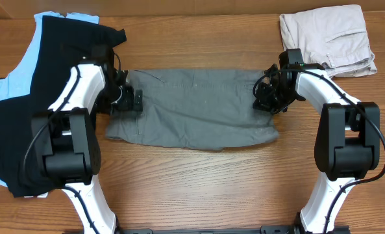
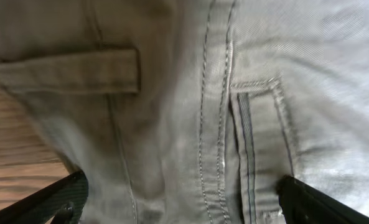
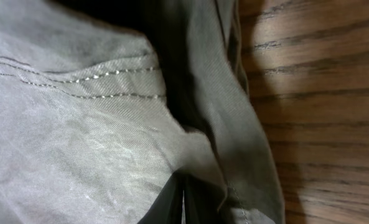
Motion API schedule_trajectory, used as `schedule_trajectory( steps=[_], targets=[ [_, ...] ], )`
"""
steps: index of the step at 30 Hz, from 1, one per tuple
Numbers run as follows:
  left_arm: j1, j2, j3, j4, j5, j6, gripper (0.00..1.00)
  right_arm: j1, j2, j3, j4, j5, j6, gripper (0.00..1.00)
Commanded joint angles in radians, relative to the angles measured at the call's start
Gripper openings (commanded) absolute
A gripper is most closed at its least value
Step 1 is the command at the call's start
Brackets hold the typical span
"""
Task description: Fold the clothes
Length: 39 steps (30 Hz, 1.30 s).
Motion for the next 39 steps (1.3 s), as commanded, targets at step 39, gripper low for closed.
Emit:
schedule_trajectory(
  steps=[39],
  targets=[
    [0.006, 0.001, 0.107, -0.081, -0.079, -0.057, 1.0, 0.001, 0.001, -0.014, -0.004, 0.067, 0.001, 0.12]
  ],
)
